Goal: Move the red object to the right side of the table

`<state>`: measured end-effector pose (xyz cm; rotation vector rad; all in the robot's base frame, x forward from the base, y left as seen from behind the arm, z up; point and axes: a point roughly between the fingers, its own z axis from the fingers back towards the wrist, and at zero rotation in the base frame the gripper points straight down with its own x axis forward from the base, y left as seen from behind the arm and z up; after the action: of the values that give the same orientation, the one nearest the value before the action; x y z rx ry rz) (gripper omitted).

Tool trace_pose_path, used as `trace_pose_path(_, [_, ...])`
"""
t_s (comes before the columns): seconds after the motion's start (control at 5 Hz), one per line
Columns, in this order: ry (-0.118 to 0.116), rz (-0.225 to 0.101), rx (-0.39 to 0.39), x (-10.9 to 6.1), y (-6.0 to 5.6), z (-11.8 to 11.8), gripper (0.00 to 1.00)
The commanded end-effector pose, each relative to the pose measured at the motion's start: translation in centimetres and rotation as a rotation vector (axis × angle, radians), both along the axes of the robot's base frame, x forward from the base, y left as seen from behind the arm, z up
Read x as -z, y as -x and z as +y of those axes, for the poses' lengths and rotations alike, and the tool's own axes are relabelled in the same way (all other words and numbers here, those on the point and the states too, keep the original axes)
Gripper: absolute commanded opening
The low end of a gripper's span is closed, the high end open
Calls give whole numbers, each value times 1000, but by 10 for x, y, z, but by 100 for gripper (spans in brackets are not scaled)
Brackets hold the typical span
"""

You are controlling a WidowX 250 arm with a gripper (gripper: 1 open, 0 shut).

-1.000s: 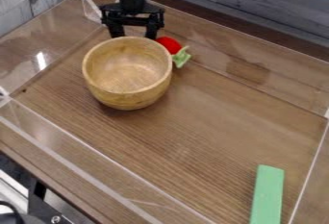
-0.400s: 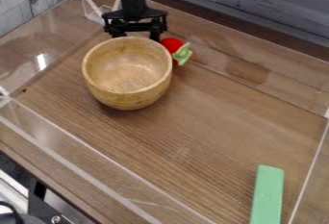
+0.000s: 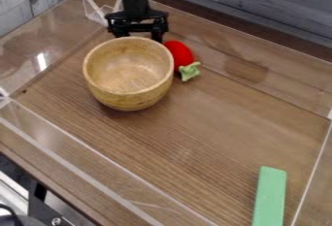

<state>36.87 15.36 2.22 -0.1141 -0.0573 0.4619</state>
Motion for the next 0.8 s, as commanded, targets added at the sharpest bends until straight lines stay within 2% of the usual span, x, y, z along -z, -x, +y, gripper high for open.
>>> trace_pose_path(0.0, [-17, -55, 30, -27, -6, -2, 100])
trace_pose_path(0.2, [-6, -53, 62, -35, -6, -14, 100])
trace_pose_path(0.6, [14, -49, 153, -38, -9, -22, 100])
